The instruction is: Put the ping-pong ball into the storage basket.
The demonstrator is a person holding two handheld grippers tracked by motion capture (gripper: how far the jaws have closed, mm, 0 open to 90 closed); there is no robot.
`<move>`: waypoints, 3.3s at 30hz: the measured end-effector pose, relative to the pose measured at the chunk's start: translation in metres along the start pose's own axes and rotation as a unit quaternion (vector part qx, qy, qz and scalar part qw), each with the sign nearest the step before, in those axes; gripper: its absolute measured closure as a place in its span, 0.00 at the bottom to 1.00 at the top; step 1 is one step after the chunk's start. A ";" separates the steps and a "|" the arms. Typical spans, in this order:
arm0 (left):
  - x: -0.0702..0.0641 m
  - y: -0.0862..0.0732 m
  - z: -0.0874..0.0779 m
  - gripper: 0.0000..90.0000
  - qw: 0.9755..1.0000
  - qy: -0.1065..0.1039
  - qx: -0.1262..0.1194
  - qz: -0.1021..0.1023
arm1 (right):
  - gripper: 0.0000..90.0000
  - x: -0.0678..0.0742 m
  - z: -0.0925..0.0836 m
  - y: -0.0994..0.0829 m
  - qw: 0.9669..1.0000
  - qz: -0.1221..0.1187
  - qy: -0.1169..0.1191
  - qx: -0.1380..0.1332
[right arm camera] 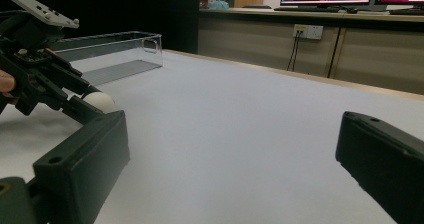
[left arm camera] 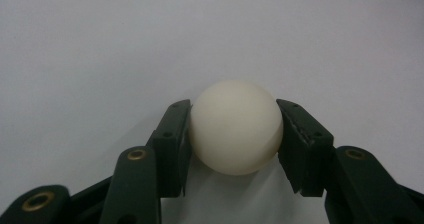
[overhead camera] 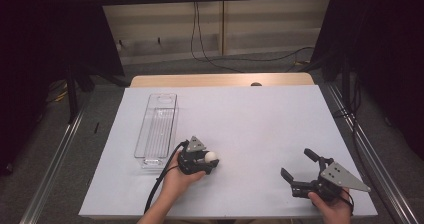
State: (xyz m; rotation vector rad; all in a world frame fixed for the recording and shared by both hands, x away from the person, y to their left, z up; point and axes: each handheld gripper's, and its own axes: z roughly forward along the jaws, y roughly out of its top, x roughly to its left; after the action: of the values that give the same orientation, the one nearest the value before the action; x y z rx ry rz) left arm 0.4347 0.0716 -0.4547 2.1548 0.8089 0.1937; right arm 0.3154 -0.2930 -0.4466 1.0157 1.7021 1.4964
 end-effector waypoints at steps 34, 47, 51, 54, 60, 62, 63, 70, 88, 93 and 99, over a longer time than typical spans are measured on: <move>-0.001 0.008 -0.016 0.57 1.000 -0.020 -0.008 -0.017 | 0.00 -0.001 -0.001 0.000 1.000 0.001 0.002 0.000; 0.000 0.015 -0.023 0.57 0.999 -0.026 -0.011 -0.015 | 0.00 -0.001 -0.001 0.000 1.000 0.001 0.002 0.000; 0.000 0.016 -0.026 0.57 1.000 -0.022 -0.008 -0.020 | 0.00 0.000 -0.001 0.000 1.000 0.003 0.001 -0.001; 0.001 0.016 -0.028 0.57 1.000 -0.021 -0.006 -0.019 | 0.00 -0.001 -0.001 0.000 1.000 -0.001 0.003 -0.001; 0.002 0.017 -0.031 0.57 1.000 -0.020 -0.005 -0.022 | 0.00 0.000 -0.001 0.000 1.000 0.005 0.001 0.000; 0.002 0.018 -0.033 0.57 1.000 -0.020 -0.002 -0.021 | 0.00 0.000 -0.001 0.000 1.000 0.002 0.002 0.000; 0.003 0.019 -0.033 0.57 0.999 -0.024 -0.006 -0.022 | 0.00 0.000 0.000 0.000 1.000 0.005 0.001 0.000; 0.005 0.021 -0.037 0.57 1.000 -0.024 0.001 -0.019 | 0.00 -0.001 0.000 0.000 1.000 0.002 0.005 -0.001; 0.009 0.026 -0.045 0.57 0.999 -0.023 0.000 -0.027 | 0.00 0.000 0.001 -0.001 1.000 0.003 0.002 0.002; 0.011 0.027 -0.047 0.57 0.999 -0.026 0.002 -0.026 | 0.00 0.000 0.001 -0.001 1.000 0.002 0.004 0.003; 0.011 0.028 -0.049 0.57 0.999 -0.022 0.005 -0.029 | 0.00 0.000 0.001 -0.001 1.000 0.003 0.005 0.003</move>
State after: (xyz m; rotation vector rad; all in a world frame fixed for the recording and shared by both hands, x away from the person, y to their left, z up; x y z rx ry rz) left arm 0.4377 0.0966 -0.4025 2.1350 0.8470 0.1133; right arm 0.3162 -0.2930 -0.4475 1.0188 1.7124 1.5025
